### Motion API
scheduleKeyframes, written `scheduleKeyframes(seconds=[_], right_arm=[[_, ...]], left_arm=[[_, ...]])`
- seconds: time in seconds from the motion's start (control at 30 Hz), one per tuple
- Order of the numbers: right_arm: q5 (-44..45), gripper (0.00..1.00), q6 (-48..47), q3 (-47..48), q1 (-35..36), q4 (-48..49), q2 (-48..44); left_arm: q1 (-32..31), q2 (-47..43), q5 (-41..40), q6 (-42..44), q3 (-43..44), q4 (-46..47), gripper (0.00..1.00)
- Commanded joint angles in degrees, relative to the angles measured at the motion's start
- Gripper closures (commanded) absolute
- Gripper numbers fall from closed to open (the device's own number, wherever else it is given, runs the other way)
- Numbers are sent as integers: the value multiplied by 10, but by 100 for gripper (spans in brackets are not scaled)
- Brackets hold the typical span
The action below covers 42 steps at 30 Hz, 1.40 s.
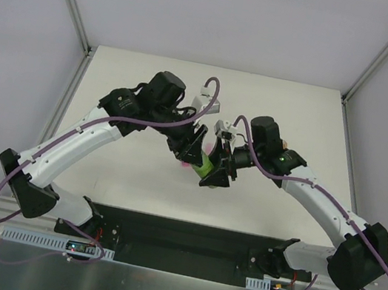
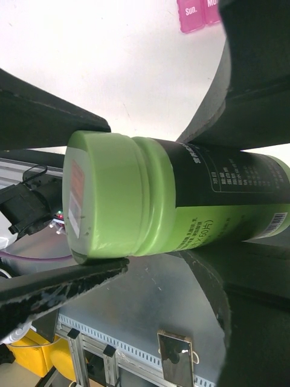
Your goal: Sort the pills into containers
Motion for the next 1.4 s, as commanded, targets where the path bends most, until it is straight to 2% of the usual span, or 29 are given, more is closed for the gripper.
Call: scheduleKeyframes(seconds=[0.0,0.1,0.2,0.33,0.47,0.63,0.97,1.03,1.07,1.17,1.23,1.37], right_arm=[[-35,90,46,30,-6,169,-27],[-39,90,57,28,-7,177,-30],[-43,91,61,27,-7,182,-31],[-43,91,62,26,-6,184,-32],[-43,91,60,24,-6,186,-34],[-43,91,58,22,-6,186,-37],[-37,91,35,23,-4,168,-36],[-35,91,23,25,-4,155,-37],[-33,91,18,27,-4,151,-37],[-29,91,-3,30,-4,131,-39],[-24,91,-13,33,-3,122,-39],[-20,91,-33,35,-3,103,-40]], left_arm=[[-44,-20,-18,41,-38,-47,77],[-44,-28,-26,60,-47,-35,76],[-44,-31,-17,61,-52,-23,68],[-43,-31,-10,45,-48,-16,51],[-41,-25,4,35,-44,-18,43],[-32,-11,55,38,-37,-35,43],[-21,-49,55,51,-15,-31,36],[-14,-64,47,38,-18,-16,23],[-10,-80,42,35,-22,-9,22],[5,-126,17,-15,-49,41,1],[16,-154,1,-49,-72,71,1],[23,-184,-88,-121,-98,91,1]])
